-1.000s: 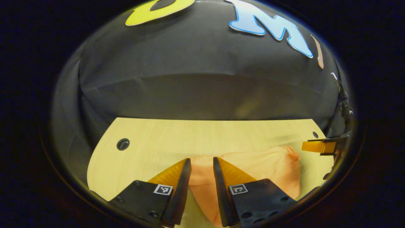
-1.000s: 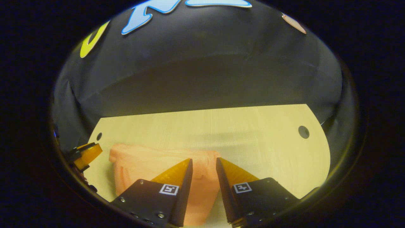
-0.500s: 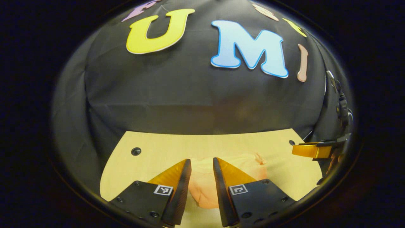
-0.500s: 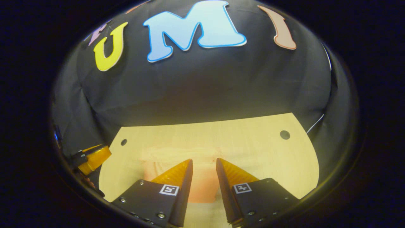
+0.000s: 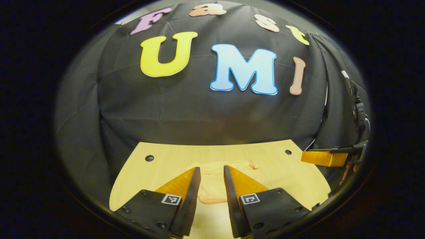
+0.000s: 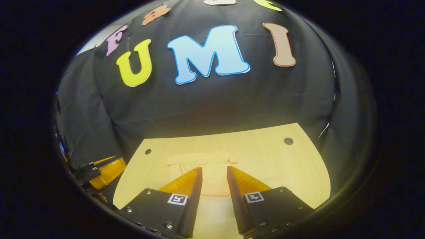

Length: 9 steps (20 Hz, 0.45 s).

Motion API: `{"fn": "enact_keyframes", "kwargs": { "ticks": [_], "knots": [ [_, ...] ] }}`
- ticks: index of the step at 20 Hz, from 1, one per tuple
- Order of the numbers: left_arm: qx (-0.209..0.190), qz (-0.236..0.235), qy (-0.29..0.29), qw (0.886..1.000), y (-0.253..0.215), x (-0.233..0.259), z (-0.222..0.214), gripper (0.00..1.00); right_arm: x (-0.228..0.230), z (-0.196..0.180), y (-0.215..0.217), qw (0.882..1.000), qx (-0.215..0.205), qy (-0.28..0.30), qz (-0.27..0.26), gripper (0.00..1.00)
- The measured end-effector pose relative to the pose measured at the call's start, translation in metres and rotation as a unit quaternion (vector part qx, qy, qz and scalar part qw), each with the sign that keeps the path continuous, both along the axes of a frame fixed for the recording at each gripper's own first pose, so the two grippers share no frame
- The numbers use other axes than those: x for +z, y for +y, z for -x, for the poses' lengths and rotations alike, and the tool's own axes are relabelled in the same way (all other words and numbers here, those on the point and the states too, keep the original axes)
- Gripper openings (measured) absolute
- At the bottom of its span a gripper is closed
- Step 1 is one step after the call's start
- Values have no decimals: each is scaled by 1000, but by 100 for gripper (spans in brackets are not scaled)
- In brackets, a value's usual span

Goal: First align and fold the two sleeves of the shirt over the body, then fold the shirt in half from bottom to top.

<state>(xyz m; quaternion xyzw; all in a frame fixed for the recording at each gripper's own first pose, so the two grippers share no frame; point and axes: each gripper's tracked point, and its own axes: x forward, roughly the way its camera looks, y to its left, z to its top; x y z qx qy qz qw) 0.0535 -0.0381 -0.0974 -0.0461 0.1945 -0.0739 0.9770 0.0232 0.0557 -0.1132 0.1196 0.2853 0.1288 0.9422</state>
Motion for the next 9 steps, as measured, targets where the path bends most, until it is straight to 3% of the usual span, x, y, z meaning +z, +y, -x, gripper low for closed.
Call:
{"fn": "enact_keyframes", "kwargs": {
  "ticks": [9],
  "knots": [
    [-9, 7, -20, 1000, -5, 6, 65, 46, 7, 57, 5, 1000, 2, -27, -3, 48]
  ]
}}
